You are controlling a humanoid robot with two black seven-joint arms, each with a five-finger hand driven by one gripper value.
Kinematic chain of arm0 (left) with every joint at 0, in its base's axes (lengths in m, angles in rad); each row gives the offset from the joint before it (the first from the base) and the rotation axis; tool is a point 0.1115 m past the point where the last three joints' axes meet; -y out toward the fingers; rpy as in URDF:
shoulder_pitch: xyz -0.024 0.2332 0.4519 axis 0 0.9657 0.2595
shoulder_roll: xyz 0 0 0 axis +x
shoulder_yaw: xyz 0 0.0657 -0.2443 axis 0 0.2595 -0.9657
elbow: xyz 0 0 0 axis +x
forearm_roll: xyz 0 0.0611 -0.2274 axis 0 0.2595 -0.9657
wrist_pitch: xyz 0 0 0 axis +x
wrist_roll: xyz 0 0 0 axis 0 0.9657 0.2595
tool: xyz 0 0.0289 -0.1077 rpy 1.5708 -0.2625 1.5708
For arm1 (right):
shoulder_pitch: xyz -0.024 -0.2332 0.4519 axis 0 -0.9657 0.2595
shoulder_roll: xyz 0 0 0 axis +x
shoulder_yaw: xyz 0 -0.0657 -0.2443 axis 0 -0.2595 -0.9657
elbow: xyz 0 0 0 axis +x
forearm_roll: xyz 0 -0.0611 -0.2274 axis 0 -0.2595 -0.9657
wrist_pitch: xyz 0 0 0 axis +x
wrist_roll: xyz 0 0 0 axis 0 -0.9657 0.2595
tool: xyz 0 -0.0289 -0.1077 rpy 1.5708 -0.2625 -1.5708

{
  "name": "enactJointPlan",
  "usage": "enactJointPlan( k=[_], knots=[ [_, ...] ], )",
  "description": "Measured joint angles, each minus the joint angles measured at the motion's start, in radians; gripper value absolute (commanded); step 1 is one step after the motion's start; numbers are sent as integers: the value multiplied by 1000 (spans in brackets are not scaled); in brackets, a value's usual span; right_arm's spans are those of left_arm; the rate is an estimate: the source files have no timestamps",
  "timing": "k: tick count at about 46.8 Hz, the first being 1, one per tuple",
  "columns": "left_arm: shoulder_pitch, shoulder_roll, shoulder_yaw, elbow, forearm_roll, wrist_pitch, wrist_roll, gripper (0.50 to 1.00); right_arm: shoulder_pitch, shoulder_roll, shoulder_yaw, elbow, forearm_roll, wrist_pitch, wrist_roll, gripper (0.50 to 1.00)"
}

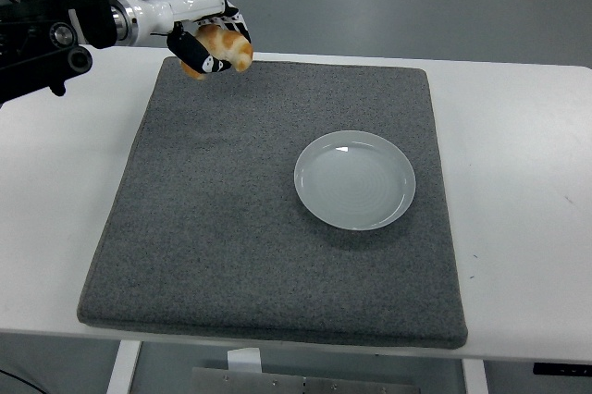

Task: Place the bread on the plate

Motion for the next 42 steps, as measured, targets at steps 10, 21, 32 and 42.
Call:
enactJointPlan(
  k=[10,21,32,42],
  knots=[
    [-129,31,1,1,-44,-61,-3,500,0,0,0,0,0,0,0,930],
    [-194,45,1,0,-52,-98,-17,500,0,0,0,0,0,0,0,930],
    [-226,27,1,-20,-37,-104,-97,500,0,0,0,0,0,0,1,930],
    [-227,-56,-16,-28,-36,-104,-171,500,-1,0,0,0,0,0,0,930]
  ],
)
